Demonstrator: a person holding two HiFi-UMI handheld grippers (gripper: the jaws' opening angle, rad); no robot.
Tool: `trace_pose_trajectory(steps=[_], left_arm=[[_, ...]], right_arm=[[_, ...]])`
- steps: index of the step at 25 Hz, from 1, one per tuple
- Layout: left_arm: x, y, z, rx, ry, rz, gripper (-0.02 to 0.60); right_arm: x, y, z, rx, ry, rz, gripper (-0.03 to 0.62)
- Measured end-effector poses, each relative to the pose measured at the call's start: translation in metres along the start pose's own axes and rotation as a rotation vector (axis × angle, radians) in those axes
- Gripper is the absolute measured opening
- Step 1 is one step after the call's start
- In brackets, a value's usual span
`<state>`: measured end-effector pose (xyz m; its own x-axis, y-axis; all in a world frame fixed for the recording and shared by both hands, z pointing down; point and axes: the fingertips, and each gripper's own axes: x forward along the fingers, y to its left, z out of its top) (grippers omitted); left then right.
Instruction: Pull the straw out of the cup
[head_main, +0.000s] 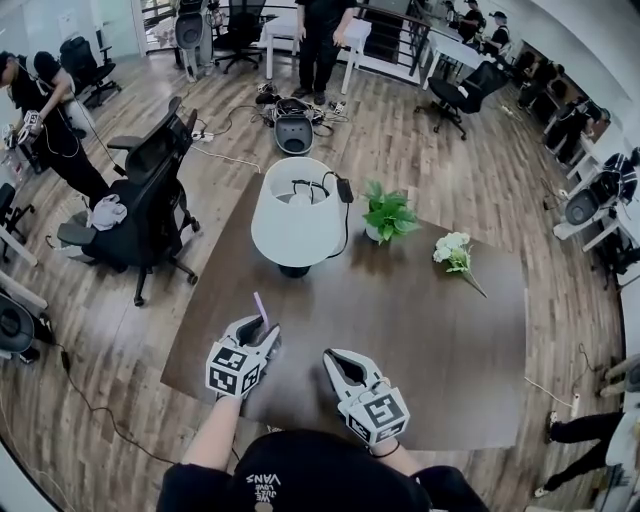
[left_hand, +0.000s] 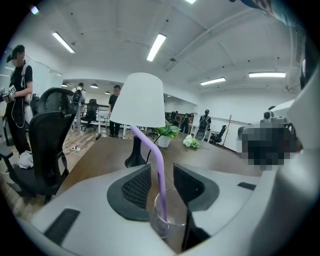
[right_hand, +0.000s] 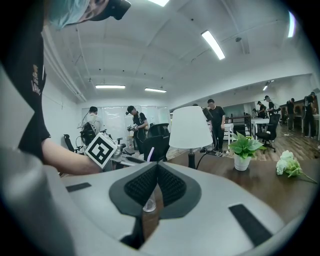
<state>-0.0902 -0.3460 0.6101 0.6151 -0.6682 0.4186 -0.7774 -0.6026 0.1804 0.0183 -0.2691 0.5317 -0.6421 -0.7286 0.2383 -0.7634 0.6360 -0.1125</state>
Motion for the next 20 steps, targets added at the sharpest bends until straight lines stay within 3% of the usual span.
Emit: trace_pose_trajectory(steps=[2, 7, 20], left_arm=[[0.0, 0.0017, -0.0005, 0.003, 0.001, 0.008, 0.104], [-0.0028, 0.0049, -0.0017, -0.006, 0.001, 0.018, 0.043], [-0.0072, 0.0052, 0.0014, -0.02, -0.037, 0.026, 0.032]], right_arm=[[0.0005, -0.0004, 0.0001, -0.001, 0.0, 0.001, 0.017], [0.0002, 0.0004, 0.0016, 0.0, -0.003, 0.002, 0.018], [-0.0022, 0.0024, 0.0012, -0.003, -0.003, 0.003, 0.018]])
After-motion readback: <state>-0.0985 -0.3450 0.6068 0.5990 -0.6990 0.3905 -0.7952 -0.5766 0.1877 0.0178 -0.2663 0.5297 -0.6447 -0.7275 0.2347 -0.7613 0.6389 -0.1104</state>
